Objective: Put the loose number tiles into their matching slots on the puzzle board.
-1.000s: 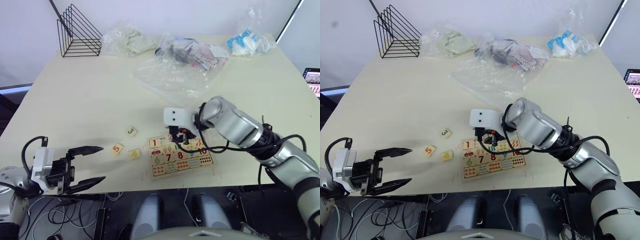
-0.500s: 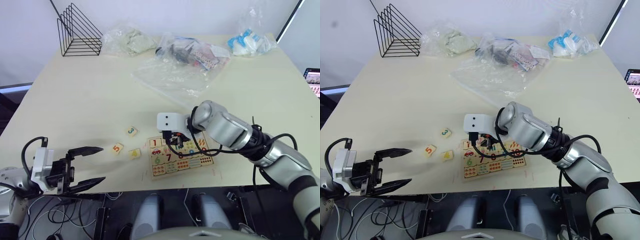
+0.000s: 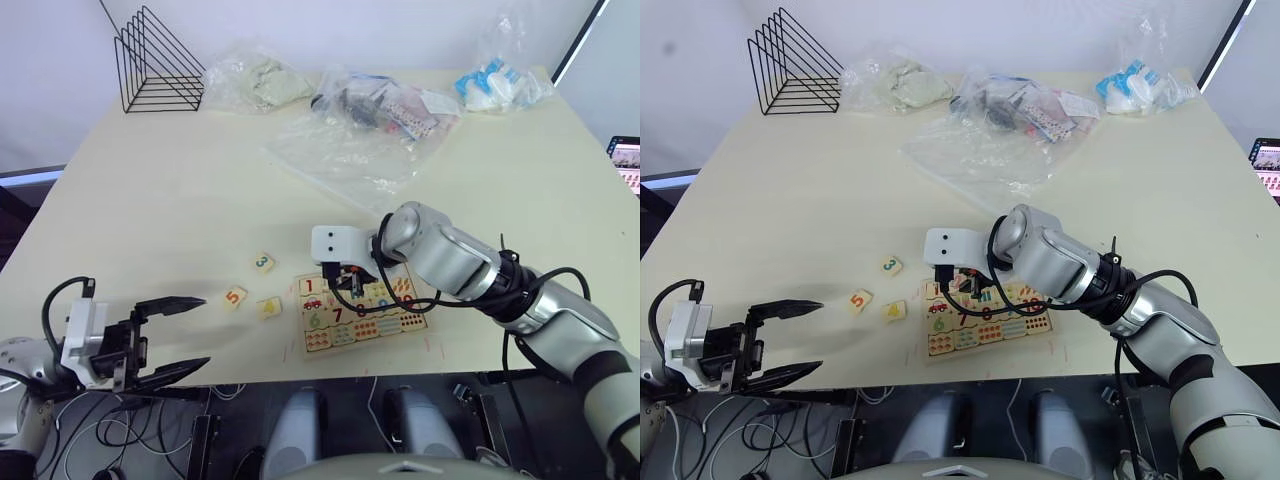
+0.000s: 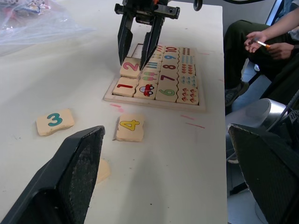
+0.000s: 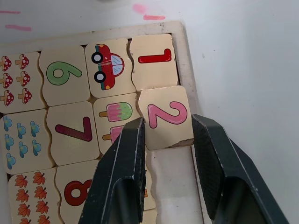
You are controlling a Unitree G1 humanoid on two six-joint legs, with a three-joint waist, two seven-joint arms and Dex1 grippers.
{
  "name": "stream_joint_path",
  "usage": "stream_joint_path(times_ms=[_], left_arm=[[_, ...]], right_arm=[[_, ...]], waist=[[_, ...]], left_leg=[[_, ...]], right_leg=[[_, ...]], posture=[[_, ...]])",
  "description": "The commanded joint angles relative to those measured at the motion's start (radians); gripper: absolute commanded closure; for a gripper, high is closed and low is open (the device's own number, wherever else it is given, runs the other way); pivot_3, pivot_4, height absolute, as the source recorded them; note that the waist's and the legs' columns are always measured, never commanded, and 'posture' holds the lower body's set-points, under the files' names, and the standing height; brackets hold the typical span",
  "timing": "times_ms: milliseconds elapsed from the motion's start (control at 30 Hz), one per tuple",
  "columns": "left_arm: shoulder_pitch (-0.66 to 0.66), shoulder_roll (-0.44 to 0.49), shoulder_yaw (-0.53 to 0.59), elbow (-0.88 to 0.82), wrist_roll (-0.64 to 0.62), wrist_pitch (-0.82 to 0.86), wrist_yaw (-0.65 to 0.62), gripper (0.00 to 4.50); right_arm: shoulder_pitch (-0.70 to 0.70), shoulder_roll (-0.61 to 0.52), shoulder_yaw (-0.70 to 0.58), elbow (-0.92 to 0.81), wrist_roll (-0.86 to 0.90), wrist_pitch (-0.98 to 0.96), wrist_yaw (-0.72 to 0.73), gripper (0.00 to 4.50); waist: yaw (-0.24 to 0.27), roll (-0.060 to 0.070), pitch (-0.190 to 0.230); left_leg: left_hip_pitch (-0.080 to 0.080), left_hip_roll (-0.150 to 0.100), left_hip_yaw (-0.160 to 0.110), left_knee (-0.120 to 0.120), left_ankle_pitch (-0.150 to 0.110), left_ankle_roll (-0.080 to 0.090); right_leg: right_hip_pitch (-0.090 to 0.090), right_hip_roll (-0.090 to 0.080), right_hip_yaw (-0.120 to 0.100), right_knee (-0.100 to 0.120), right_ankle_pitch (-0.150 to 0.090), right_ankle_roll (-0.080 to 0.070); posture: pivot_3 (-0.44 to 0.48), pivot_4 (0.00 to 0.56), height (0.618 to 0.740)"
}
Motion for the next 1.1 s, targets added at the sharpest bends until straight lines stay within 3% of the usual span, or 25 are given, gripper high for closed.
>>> stream_joint_path(times_ms=[33, 1100], left_arm=[[0.006, 0.013, 0.031, -0.006, -0.016, -0.013, -0.029, 0.00], [0.044, -0.004, 0.051, -0.031, -0.016, -0.011, -0.029, 0.00]], right_arm=[[-0.015, 0.003, 0.002, -0.011, -0.003, 0.006, 0.002, 3.55], [-0.003, 0.020, 0.021, 0.005, -0.010, -0.069, 0.011, 3.55]], waist=[[0.000, 0.000, 0.000], [-0.017, 0.000, 0.000]], left_leg=[[0.000, 0.000, 0.000, 0.000, 0.000, 0.000], [0.000, 0.000, -0.002, 0.000, 0.000, 0.000]], right_leg=[[0.000, 0.000, 0.000, 0.000, 0.000, 0.000], [0.000, 0.000, 0.000, 0.000, 0.000, 0.000]], posture=[[0.000, 0.150, 0.740], [0.000, 0.150, 0.740]])
